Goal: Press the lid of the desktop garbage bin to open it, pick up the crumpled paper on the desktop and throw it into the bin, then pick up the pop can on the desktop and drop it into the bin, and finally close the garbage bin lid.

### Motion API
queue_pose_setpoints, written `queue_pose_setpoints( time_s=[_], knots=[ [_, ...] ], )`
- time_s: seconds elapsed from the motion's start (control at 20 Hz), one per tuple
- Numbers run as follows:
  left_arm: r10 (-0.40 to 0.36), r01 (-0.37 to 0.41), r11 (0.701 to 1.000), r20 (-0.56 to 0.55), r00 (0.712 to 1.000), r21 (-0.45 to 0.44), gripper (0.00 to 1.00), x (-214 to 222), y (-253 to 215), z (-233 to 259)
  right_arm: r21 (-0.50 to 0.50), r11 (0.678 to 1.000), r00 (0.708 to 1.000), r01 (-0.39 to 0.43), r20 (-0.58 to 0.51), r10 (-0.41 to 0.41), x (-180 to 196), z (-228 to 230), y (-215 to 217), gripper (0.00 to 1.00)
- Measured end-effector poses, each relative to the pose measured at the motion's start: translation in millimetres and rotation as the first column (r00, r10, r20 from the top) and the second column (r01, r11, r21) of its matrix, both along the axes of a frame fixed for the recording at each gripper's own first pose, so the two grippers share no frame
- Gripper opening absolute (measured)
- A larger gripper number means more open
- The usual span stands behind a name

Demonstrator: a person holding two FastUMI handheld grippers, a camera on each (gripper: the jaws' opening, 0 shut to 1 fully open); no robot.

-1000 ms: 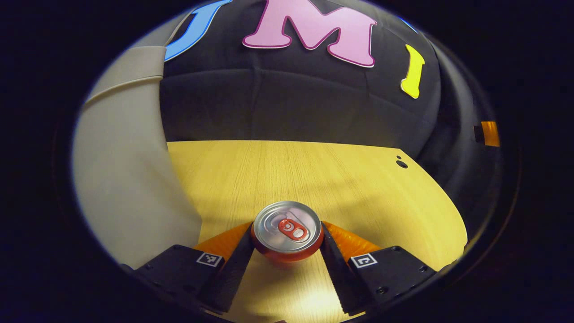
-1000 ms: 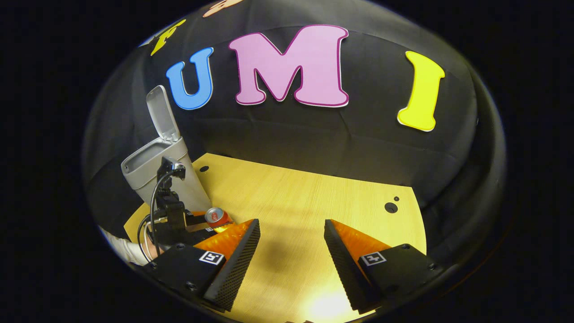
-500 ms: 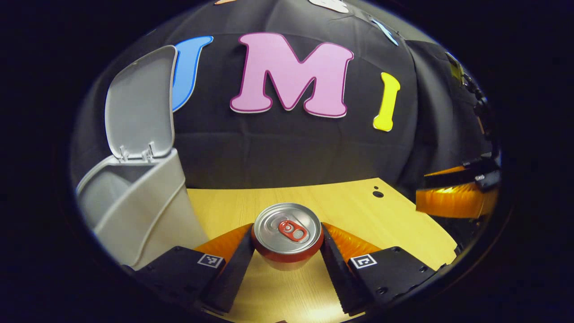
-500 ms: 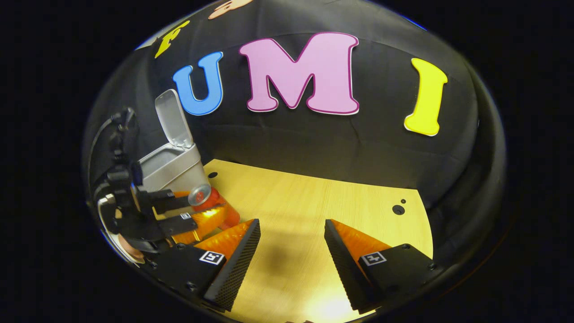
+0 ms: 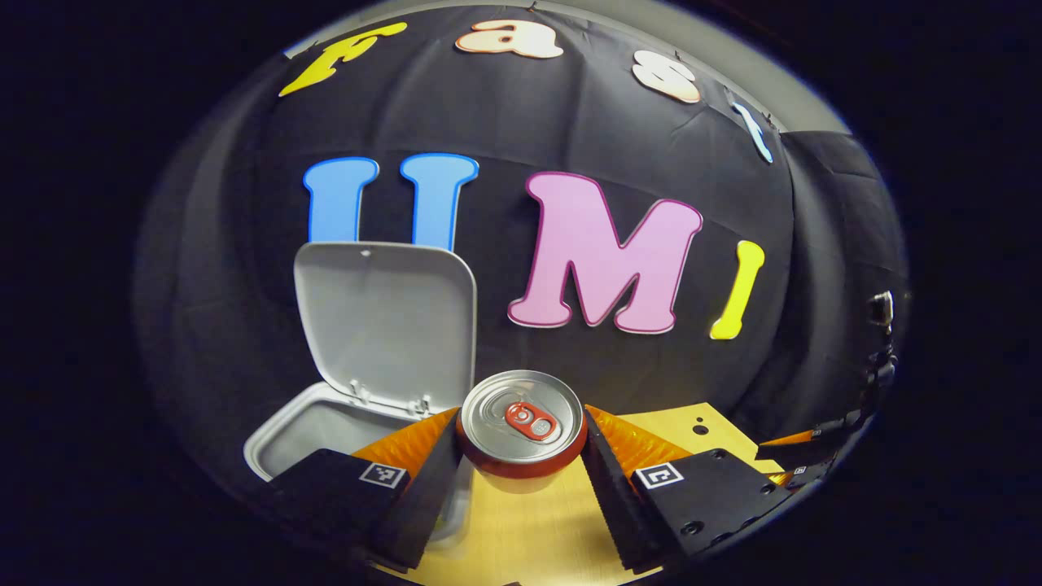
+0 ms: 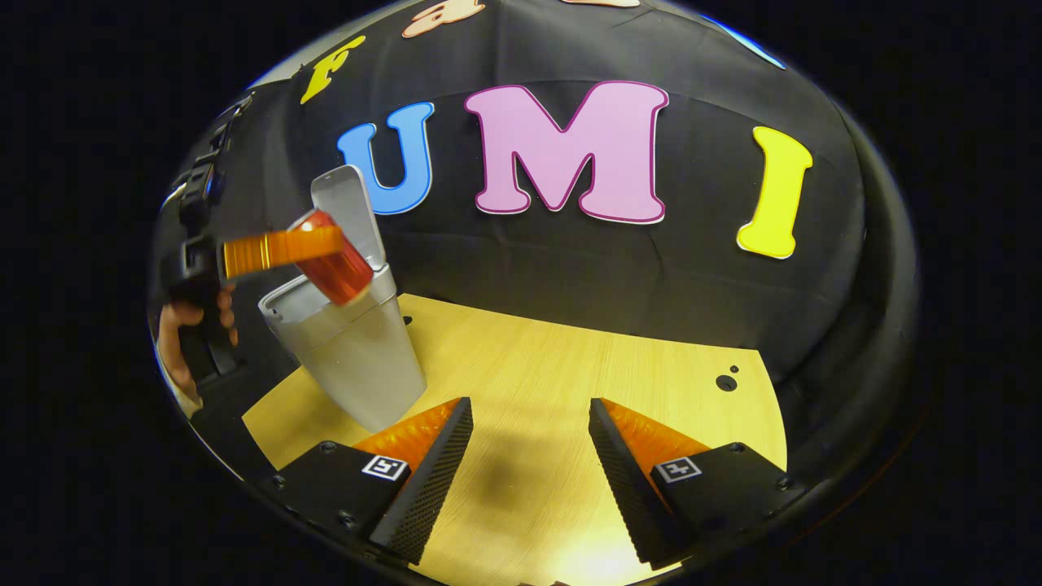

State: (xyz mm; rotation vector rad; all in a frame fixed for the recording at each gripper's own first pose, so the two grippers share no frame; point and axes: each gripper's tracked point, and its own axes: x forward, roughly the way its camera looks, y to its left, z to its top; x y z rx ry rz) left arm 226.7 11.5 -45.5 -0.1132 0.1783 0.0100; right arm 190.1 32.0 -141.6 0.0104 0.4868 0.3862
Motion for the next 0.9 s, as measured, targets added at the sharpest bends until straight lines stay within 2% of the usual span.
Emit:
queue_pose_setpoints(
  time_s=[0.1,0.2,0.4,0.6,0.75,0.8,0.85,0.9],
  knots=[
    [0.046,-0.046,0.997,0.009,0.999,0.059,0.87,-2,35,6,0.004,1.000,1.000,-0.003,0.001,0.003,-8,-1,4,0.94],
    [0.088,-0.084,0.990,-0.036,0.995,0.111,0.87,-3,67,-9,0.006,1.000,1.000,-0.005,0.000,0.005,-15,-1,7,0.94],
    [0.133,-0.127,0.990,-0.133,0.982,0.054,0.87,-14,101,-45,0.004,1.000,1.000,-0.003,-0.001,0.003,-27,-2,6,0.94],
    [0.161,-0.150,0.986,-0.191,0.968,0.067,0.89,-22,114,-68,0.005,1.000,1.000,0.017,-0.009,-0.017,-35,-5,-2,0.94],
    [0.210,-0.192,0.976,-0.191,0.959,0.104,0.92,-22,126,-67,0.008,0.999,0.999,0.035,-0.017,-0.034,-38,-8,-9,0.94],
    [0.216,-0.199,0.974,-0.179,0.960,0.110,0.96,-21,130,-64,0.011,0.999,0.999,0.037,-0.019,-0.037,-40,-8,-10,0.94],
    [0.212,-0.198,0.975,-0.168,0.963,0.098,1.00,-23,128,-56,0.014,0.999,0.999,0.040,-0.020,-0.040,-40,-9,-11,0.94],
    [0.204,-0.193,0.978,-0.158,0.966,0.081,1.00,-23,126,-49,0.015,0.999,0.999,0.043,-0.020,-0.042,-40,-9,-13,0.94]
  ],
)
